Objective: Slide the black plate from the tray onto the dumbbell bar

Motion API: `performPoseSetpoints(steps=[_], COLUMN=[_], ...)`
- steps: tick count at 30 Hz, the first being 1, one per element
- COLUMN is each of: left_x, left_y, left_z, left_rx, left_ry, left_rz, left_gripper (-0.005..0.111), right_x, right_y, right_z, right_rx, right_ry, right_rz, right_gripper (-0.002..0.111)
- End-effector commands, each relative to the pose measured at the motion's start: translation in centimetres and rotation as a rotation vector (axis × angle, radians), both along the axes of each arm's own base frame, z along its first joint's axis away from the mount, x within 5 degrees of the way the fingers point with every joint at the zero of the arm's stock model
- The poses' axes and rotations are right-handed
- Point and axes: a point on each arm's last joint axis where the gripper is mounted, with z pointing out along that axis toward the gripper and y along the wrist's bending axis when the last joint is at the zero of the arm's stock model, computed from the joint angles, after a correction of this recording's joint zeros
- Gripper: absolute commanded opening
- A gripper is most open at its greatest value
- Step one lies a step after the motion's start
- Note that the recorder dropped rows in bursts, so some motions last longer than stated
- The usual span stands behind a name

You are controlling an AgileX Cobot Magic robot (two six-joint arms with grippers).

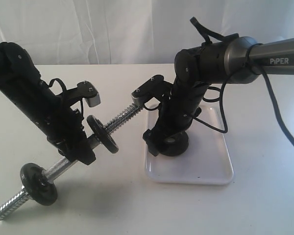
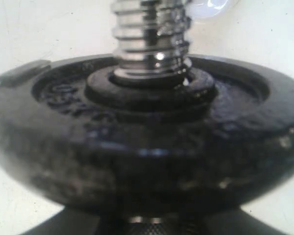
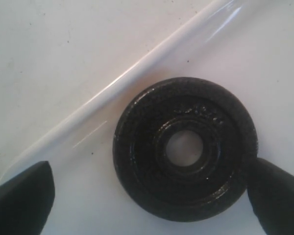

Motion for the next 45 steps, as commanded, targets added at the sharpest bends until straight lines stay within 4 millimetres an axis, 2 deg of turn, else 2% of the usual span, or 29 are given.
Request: performPoseSetpoints(steps=[1, 12, 45], left_x=[-0.57, -0.58, -0.60], left_y=[-0.87, -0.87, -0.87], left_z=[3.56, 3.56, 3.56], left_rx=[-0.156, -0.156, -0.156], left_ry=[0.012, 0.012, 0.019], left_rz=[0.051, 0.051, 0.056], left_gripper=[0.000, 0.000, 0.000], right_x=[-0.10, 0.00, 0.45], right_y=[-0.17, -0.17, -0.09], right_z=[-0.72, -0.70, -0.67], right_rx=[-0.026, -0.045, -0.042], right_ry=[0.022, -0.003, -0.053], right_rz=[0.010, 0.090, 0.101], right_gripper=[0.105, 0.105, 0.105])
